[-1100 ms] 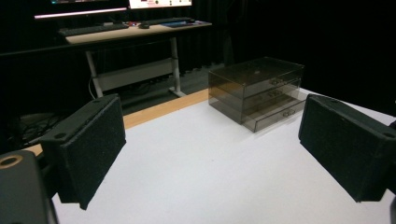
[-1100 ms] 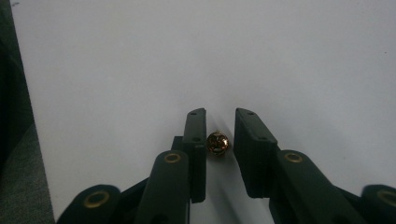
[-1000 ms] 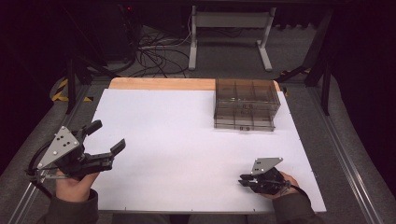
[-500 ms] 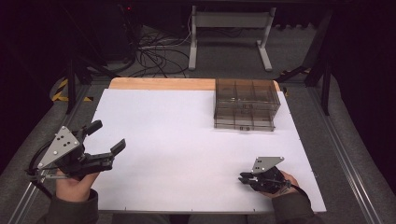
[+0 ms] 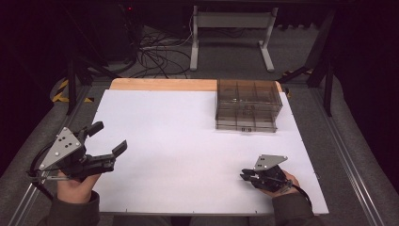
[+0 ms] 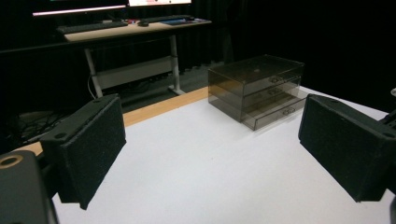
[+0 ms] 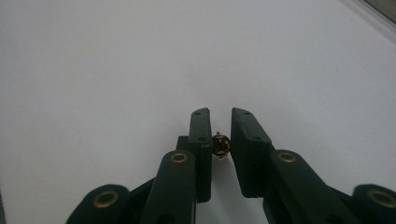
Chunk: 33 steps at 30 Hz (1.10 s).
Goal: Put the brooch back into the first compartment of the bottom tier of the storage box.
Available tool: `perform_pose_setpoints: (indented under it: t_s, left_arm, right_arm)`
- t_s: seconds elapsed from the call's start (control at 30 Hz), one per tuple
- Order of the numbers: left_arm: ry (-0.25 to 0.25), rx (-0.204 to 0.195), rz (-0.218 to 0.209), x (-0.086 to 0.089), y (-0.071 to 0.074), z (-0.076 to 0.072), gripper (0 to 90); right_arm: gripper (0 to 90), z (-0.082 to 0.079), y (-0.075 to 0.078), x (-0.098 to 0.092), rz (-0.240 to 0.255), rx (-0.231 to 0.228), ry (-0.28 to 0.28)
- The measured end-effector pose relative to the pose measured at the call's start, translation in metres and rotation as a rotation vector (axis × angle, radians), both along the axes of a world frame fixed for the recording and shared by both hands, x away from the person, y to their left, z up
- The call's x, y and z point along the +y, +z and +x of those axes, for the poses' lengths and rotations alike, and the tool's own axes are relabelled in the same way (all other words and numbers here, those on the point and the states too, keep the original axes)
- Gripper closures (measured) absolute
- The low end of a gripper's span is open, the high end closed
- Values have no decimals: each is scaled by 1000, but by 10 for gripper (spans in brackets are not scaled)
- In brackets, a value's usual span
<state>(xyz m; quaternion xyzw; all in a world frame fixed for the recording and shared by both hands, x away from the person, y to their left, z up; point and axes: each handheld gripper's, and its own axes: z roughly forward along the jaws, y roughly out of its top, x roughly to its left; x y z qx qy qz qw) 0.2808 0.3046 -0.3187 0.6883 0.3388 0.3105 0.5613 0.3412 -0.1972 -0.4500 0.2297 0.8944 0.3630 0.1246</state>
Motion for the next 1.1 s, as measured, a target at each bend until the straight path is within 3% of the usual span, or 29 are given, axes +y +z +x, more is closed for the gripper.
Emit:
perform_pose_setpoints:
  t_s: [0.37, 0.57, 0.83, 1.1]
  left_arm:
    - [-3, -1, 1, -1, 0, 0, 81]
    - [-1, 1, 3, -1, 0, 0, 81]
    - [-1, 2, 6, -2, -1, 0, 81]
    - [-4, 2, 5, -2, -1, 1, 81]
  right_arm:
    - [792, 3, 2, 0, 26, -18, -49]
    - [793, 8, 5, -1, 35, -59, -106]
    - [793, 13, 6, -3, 43, -77, -150]
    - [794, 20, 7, -6, 42, -133, -221]
